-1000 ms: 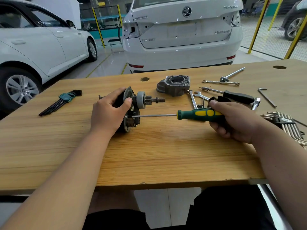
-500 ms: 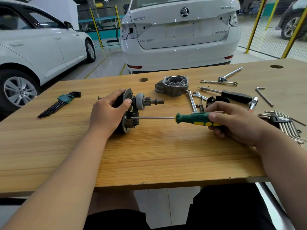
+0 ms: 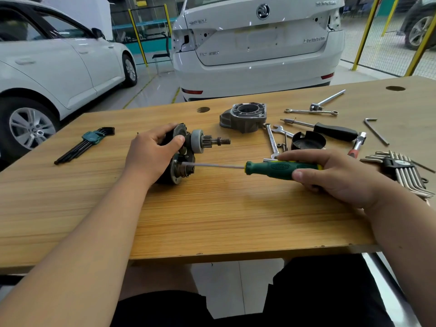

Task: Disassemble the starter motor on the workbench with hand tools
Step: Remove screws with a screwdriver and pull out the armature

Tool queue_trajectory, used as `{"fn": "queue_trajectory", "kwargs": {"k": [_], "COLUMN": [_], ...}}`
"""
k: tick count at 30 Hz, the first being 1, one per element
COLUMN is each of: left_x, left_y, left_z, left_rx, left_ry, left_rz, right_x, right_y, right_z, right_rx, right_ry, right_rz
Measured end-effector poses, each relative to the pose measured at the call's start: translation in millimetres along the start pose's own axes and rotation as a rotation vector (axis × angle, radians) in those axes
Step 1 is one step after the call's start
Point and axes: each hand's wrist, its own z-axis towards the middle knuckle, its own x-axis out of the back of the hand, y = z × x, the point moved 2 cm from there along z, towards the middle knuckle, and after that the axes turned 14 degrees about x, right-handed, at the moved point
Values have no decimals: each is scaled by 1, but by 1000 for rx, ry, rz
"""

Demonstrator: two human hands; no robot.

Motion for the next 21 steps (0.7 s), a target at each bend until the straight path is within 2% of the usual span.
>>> {"fn": "queue_trajectory", "kwargs": {"k": [8, 21], "left_x": [0, 2], "left_y": [0, 1], "left_z": [-2, -7], "left_rx": [-1, -27], "left_ry": [0, 25], "left_rz": [-12, -28], "right_x": [1, 0], "right_y": [7, 4], "right_z": [-1, 0], "right_rx": [1, 18], "right_ry": [85, 84], "right_rz": [5, 51]}}
